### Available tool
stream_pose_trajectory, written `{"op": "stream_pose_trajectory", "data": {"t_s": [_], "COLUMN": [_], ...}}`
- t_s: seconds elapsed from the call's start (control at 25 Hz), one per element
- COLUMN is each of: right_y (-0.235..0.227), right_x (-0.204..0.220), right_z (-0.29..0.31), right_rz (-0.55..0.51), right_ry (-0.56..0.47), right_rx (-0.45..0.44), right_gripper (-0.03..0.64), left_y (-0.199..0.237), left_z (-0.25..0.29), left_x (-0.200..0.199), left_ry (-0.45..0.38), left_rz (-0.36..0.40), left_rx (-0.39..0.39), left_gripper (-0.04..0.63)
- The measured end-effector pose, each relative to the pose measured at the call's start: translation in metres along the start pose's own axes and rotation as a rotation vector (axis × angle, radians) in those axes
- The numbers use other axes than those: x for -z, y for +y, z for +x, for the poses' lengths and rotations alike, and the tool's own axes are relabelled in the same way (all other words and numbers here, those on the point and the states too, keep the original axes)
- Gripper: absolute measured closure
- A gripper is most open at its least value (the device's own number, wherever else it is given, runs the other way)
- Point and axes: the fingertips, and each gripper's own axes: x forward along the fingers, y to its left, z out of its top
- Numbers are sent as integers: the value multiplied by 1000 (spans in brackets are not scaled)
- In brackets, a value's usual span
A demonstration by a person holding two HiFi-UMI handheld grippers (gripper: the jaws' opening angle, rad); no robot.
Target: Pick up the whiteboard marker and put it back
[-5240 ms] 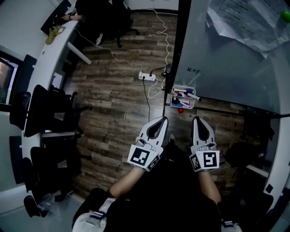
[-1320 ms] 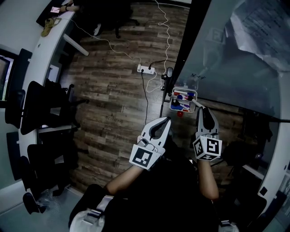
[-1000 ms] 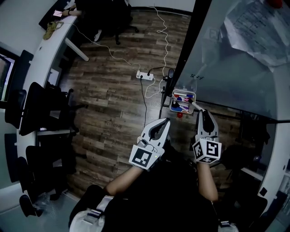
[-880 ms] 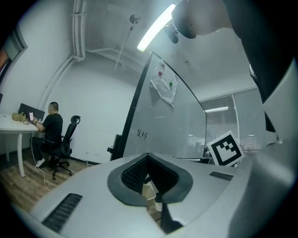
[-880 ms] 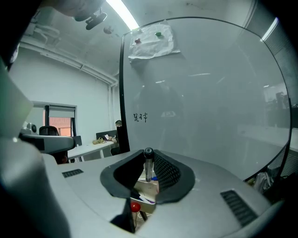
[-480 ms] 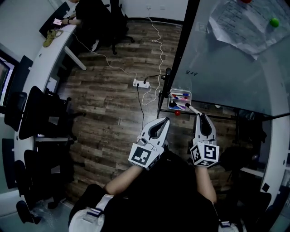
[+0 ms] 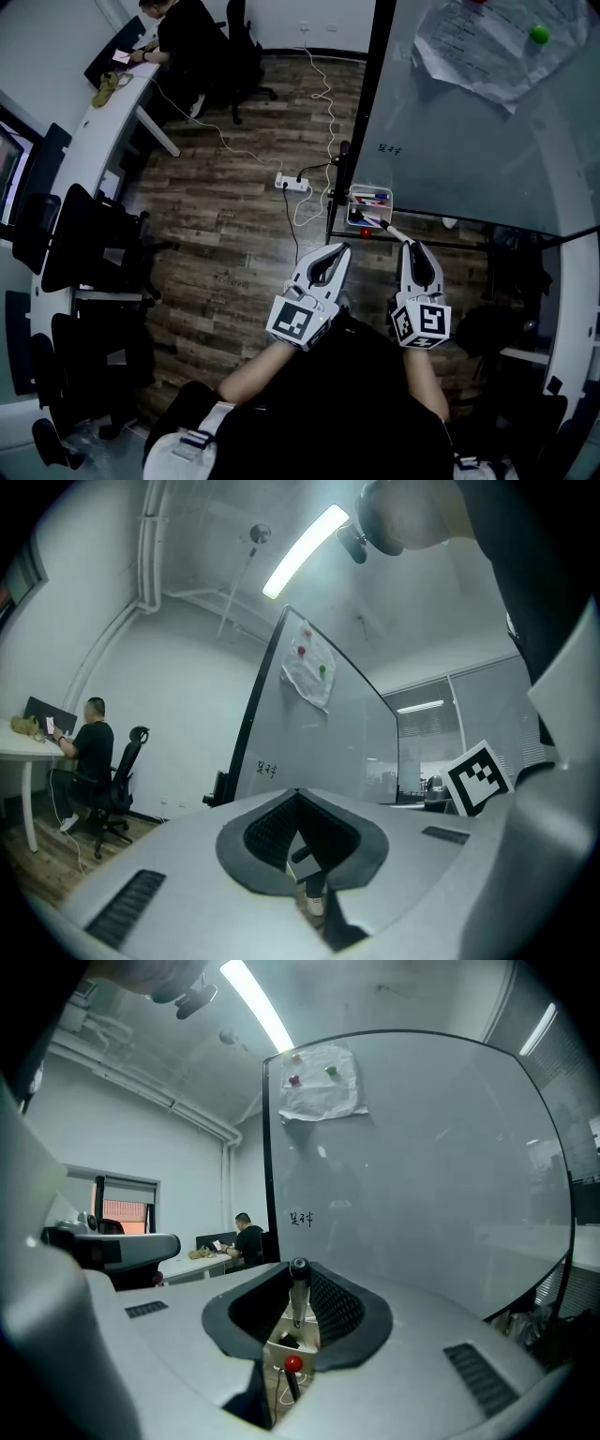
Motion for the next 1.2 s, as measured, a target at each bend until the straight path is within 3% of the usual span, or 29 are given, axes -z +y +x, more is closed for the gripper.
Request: {"op": "stream_pose_trajectory", "data": {"t_s": [1.2], "right_y": [9], "right_x": [-2], "right_z": [-24], "right_rz": [-6], "right_ry": [-11], "right_rx": [4], "right_gripper": [540], "left_y": [-8], "left_z": [-20], "left_x": [-1], "left_ry": [-15], "left_rz": [-4], "left_rx": [-32], "left_gripper": [588]}}
